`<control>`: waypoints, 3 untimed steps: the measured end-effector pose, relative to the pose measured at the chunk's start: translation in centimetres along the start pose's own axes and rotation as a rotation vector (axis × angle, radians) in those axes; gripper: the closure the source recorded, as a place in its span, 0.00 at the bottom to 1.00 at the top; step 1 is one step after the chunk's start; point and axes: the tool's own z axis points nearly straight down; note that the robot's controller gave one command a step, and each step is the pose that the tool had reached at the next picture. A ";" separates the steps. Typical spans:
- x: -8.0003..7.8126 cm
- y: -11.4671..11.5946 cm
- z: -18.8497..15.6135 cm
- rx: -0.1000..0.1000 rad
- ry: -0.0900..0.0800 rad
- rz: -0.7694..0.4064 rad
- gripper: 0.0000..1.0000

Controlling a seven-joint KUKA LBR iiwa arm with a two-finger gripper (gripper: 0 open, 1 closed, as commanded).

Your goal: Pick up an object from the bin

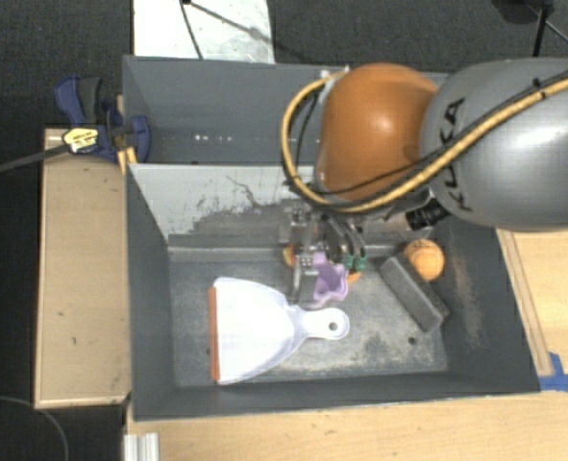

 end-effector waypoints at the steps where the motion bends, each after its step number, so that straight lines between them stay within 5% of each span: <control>1: -0.1 -0.1 -0.5 -0.001 -0.007 0.003 0.00; 2: -1.4 -2.8 3.1 -0.003 -0.016 -0.055 0.00; 3: -0.8 -8.7 6.1 0.000 -0.006 -0.125 0.00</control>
Offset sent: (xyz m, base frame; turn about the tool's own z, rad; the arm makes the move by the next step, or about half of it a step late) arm 0.0284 -0.0736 -0.0910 -0.1248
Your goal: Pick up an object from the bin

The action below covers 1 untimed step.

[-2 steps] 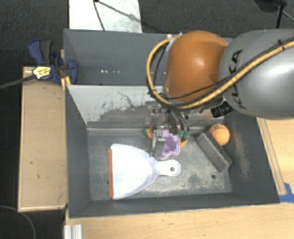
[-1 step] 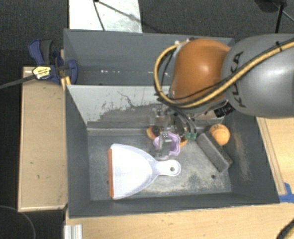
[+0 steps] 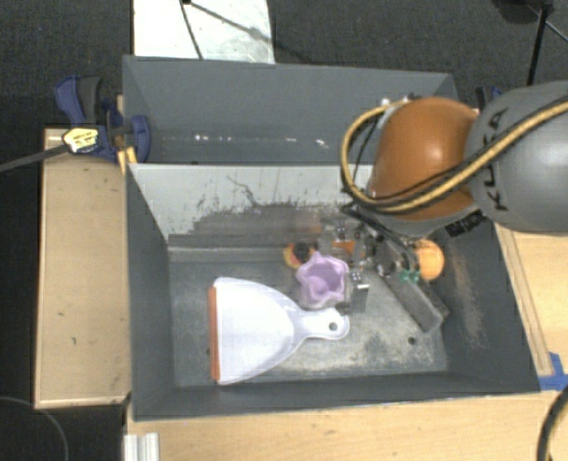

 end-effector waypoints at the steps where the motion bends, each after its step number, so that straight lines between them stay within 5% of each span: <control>1: 0.6 -3.2 1.2 0.003 0.001 0.017 0.00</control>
Offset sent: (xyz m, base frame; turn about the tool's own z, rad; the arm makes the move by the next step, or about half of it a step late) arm 0.0124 -0.0202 -0.0434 -0.6212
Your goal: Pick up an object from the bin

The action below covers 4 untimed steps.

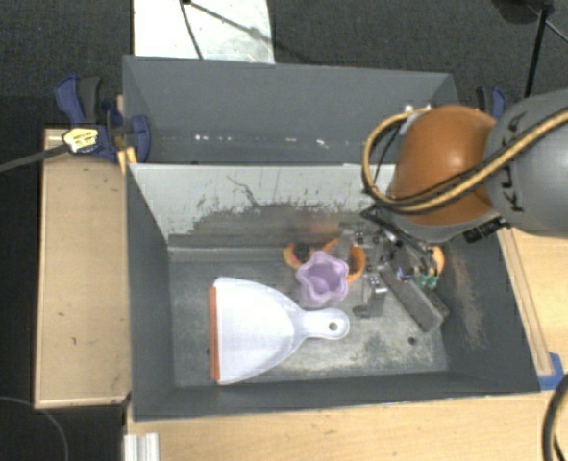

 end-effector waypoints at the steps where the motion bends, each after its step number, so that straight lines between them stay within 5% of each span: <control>1: -0.6 0.9 0.9 -0.002 -0.003 -0.088 0.00; 2: -1.1 1.7 2.0 -0.002 -0.005 -0.356 0.00; 4: -0.9 2.4 2.0 -0.003 0.000 0.042 0.00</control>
Offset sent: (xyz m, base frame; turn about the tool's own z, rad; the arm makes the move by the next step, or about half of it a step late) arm 0.0146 0.0359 -0.0411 0.0568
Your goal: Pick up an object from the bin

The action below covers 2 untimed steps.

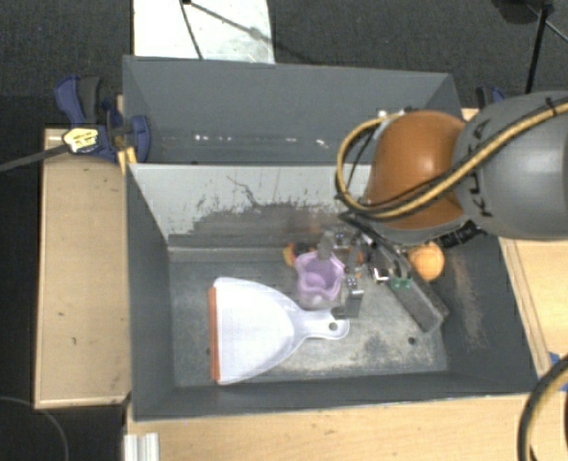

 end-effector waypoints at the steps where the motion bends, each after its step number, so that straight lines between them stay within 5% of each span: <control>1: -1.6 2.0 2.0 0.005 0.031 0.213 1.00; 2: -1.6 2.0 2.0 0.005 0.031 0.214 1.00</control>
Offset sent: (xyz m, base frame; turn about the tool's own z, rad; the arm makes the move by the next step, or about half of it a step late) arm 0.0000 0.0000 0.0000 0.0000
